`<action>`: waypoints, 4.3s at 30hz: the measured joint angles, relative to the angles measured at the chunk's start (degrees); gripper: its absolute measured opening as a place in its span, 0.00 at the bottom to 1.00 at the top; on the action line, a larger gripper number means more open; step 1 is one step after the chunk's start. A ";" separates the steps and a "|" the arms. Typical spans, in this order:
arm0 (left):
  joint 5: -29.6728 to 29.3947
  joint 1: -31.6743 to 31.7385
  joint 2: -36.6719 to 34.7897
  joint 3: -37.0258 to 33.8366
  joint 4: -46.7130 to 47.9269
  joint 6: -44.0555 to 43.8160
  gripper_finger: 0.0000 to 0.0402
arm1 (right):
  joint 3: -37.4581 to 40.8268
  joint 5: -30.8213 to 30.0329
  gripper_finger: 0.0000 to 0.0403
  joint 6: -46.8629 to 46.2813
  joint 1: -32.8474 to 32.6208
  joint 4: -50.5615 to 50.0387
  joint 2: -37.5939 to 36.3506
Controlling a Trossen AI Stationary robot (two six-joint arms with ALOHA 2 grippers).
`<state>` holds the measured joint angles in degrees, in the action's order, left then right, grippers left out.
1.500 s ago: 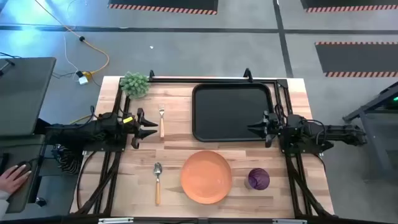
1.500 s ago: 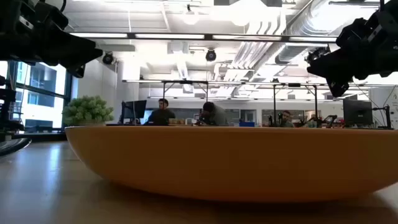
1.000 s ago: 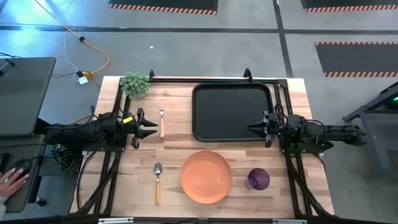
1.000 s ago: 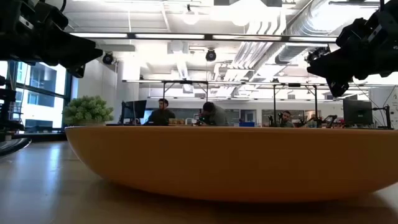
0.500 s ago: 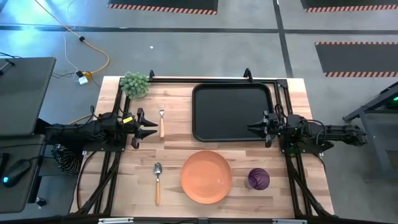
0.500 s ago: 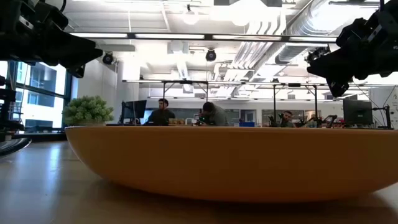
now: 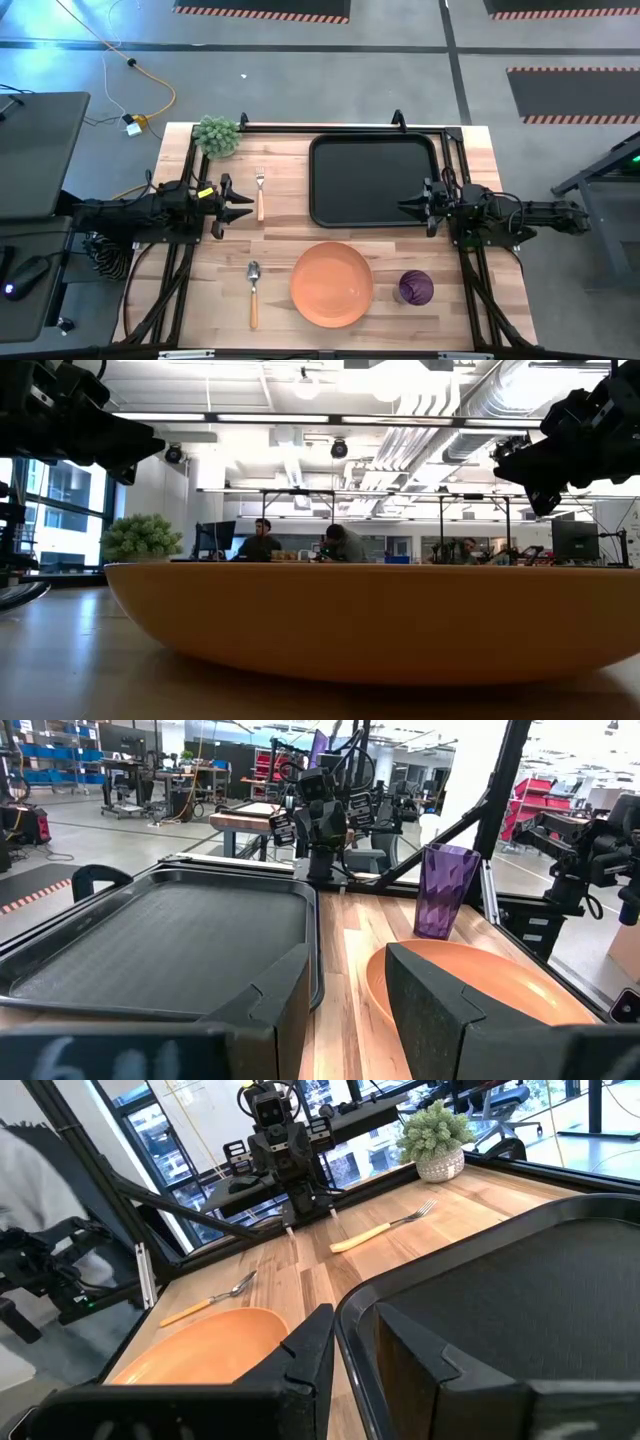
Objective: Pick and place plate/cup/fork/spoon on tray
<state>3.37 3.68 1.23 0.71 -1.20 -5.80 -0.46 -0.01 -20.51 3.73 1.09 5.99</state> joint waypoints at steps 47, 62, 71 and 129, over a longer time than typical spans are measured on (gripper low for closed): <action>-0.21 -0.01 -0.02 0.00 -0.09 -11.05 0.30 | 0.01 0.01 0.17 -0.02 -0.02 -0.01 0.01; -1.83 -0.02 0.00 0.00 -0.49 -22.99 0.30 | -0.01 0.00 0.17 -1.32 -0.02 0.02 -0.01; -3.55 0.00 0.00 0.00 -4.55 -30.90 0.30 | 0.02 -1.34 0.17 -18.27 0.00 0.02 0.01; -25.89 5.38 38.84 41.68 -1.75 -17.08 0.41 | -2.39 -16.34 0.32 -34.52 0.02 14.22 -0.02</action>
<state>-22.52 9.06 40.08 42.39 -2.94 -22.88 -2.85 -16.36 -55.03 3.75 15.31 5.98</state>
